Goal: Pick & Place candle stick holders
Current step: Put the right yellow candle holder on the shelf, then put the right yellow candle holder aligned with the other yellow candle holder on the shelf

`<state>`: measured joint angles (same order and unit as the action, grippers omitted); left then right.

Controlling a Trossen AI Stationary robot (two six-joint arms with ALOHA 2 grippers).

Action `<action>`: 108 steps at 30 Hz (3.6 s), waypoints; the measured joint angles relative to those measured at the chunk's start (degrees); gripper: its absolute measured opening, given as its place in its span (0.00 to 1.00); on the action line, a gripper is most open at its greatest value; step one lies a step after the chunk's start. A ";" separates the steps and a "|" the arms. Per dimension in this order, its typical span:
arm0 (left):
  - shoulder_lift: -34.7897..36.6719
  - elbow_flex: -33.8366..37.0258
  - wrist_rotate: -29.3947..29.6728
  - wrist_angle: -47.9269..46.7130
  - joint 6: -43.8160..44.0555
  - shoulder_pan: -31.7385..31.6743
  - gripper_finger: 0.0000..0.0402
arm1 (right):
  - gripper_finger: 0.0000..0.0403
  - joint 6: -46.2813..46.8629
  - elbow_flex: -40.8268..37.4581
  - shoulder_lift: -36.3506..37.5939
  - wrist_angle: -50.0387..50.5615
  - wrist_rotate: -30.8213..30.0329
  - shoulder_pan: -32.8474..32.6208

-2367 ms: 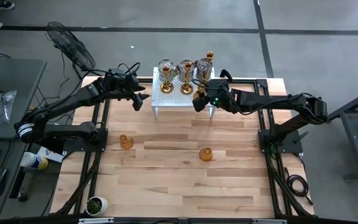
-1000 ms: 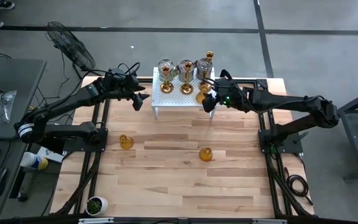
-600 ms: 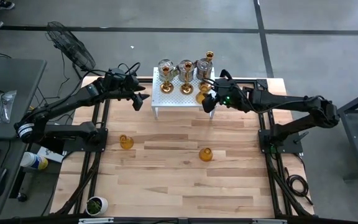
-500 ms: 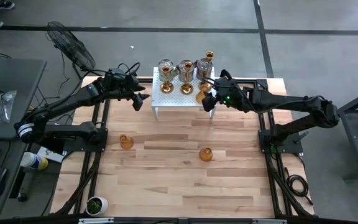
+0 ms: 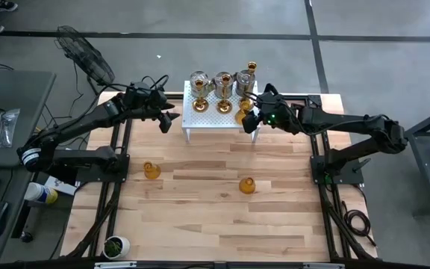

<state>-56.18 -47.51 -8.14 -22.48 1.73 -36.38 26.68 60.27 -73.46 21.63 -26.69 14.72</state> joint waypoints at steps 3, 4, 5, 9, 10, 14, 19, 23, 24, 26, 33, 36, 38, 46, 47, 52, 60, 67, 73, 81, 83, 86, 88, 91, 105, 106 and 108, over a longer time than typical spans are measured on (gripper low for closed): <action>0.00 0.00 0.00 0.00 -0.01 0.02 0.56 | 0.60 0.02 0.00 -0.35 -0.01 1.32 0.02; -0.02 0.00 0.00 0.00 -0.01 0.02 0.56 | 0.60 0.02 0.00 -0.39 0.02 1.58 0.02; 0.00 0.00 0.00 0.00 -0.01 0.02 0.56 | 0.60 0.02 0.00 -0.57 -0.03 1.61 0.02; -0.01 0.00 0.01 0.00 -0.01 0.01 0.56 | 0.60 0.02 0.00 -1.64 -0.61 1.99 0.02; 0.00 0.00 0.02 0.00 -0.01 0.00 0.56 | 0.60 0.02 0.00 -1.88 -0.92 2.18 0.02; -0.01 0.00 0.02 0.00 -0.01 0.00 0.56 | 0.60 0.02 0.00 -2.24 -1.40 2.68 0.02; 0.00 0.00 0.02 -0.01 -0.12 0.02 0.56 | 0.60 0.02 0.00 -2.24 -1.27 3.13 0.02; 0.00 0.00 -0.04 0.00 -0.08 0.00 0.56 | 0.60 0.02 0.00 -2.24 -0.81 4.34 -0.07; -0.02 0.00 -0.04 0.00 -0.08 0.00 0.56 | 0.60 0.02 0.00 -2.24 -0.79 4.38 -0.07; 0.00 0.00 -0.07 -0.01 -0.08 0.02 0.56 | 0.60 0.02 0.00 -2.24 -0.68 4.44 -0.09; 0.00 0.00 -0.11 -0.03 -0.03 0.02 0.56 | 0.60 0.28 0.00 -2.24 2.80 5.60 -0.09; 0.00 0.00 -0.11 -0.03 -0.03 0.00 0.56 | 0.60 0.33 0.00 -2.24 3.48 6.76 -0.11; 0.00 0.00 -0.14 -0.03 -0.01 0.01 0.56 | 0.60 0.63 0.00 -2.22 3.76 7.83 -0.11; 0.00 0.00 -0.24 -0.03 -0.03 0.00 0.56 | 0.60 2.20 0.00 -1.86 7.77 12.19 -0.11; -0.02 0.00 -0.24 -0.03 -0.01 0.00 0.56 | 0.60 2.42 0.00 -1.67 8.30 12.57 -0.11; 0.00 0.00 -0.24 -0.03 -0.02 0.02 0.56 | 0.60 3.52 0.00 0.21 12.39 14.12 -0.13; 0.00 0.00 -0.22 -0.03 -0.02 0.01 0.56 | 0.60 3.56 0.00 2.46 19.09 16.64 -2.50; 0.00 0.00 -0.22 -0.03 -0.04 0.00 0.56 | 0.60 4.67 -0.18 2.46 24.33 16.29 -7.25; 0.00 0.00 -0.22 -0.03 -0.03 0.01 0.56 | 0.60 8.29 -0.62 2.46 30.83 16.19 -11.71; 0.00 0.00 -0.31 -0.03 -0.21 0.00 0.56 | 0.60 14.04 -5.26 2.59 31.33 16.32 -18.69; 0.00 0.00 -0.33 -0.03 -0.47 0.02 0.56 | 0.60 15.48 -6.01 2.59 31.35 16.32 -20.50; -0.02 0.00 -0.33 -0.20 -1.26 0.00 0.56 | 0.60 15.82 -6.62 2.59 31.02 16.40 -23.78; -0.01 0.00 -0.37 -0.77 -1.52 0.00 0.56 | 0.60 15.75 -7.16 2.59 30.93 16.45 -26.20; -0.01 0.00 -0.37 -1.45 -1.62 0.00 0.56 | 0.60 15.67 -8.41 2.59 30.89 16.43 -29.90; -0.01 0.00 -3.78 -1.80 -1.02 0.00 0.56 | 0.60 13.34 -17.61 2.57 27.20 13.00 -41.00; -0.01 0.00 -5.25 -1.81 -0.86 0.00 0.56 | 0.60 14.15 -18.07 2.57 26.22 12.93 -41.26; 0.05 0.00 -9.08 -1.73 0.52 0.02 0.56 | 0.60 15.51 -18.67 2.55 22.97 12.71 -41.59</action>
<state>-56.14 -47.51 -17.23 -24.21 2.25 -36.36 42.19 41.60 -70.91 44.60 -13.98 -26.87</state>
